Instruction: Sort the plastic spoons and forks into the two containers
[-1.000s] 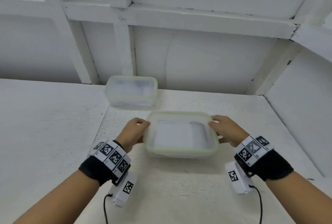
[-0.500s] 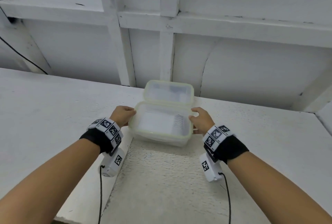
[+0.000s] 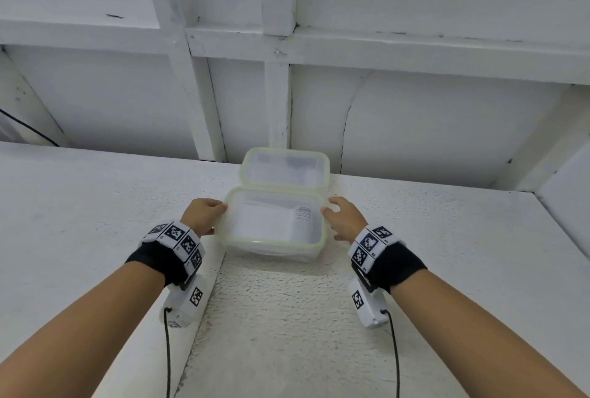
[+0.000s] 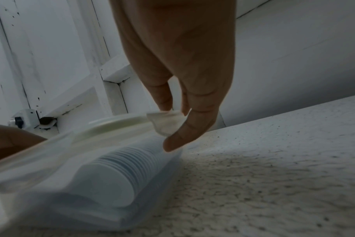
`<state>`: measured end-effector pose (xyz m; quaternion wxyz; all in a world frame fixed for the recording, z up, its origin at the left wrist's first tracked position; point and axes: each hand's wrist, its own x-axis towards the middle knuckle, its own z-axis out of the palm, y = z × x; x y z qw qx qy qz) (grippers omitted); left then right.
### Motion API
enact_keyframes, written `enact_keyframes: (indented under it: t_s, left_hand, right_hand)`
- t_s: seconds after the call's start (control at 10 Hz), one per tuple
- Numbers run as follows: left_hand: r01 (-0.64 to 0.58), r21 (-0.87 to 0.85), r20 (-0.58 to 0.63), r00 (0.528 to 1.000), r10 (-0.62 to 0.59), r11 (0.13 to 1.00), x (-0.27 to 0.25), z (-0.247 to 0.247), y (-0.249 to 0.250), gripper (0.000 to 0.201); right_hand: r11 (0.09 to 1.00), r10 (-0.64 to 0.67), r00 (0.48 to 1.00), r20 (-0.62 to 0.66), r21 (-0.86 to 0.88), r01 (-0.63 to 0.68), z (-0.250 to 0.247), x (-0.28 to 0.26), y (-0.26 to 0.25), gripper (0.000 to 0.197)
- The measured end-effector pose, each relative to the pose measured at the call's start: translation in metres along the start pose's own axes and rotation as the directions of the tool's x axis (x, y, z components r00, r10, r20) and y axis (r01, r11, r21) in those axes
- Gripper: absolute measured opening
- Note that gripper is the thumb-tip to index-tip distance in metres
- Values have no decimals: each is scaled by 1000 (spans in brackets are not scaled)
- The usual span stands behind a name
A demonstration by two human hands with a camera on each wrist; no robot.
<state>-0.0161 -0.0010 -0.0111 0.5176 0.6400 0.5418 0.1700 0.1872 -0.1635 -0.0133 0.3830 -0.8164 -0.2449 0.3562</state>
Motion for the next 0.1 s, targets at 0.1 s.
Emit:
enact_keyframes:
  t_s: [0.1]
  left_hand:
    - [-67,125,-131,988,83,990,-11,2,-2,46]
  right_hand:
    - [997,-54,999,3,-45,54,-13,-14,10,52]
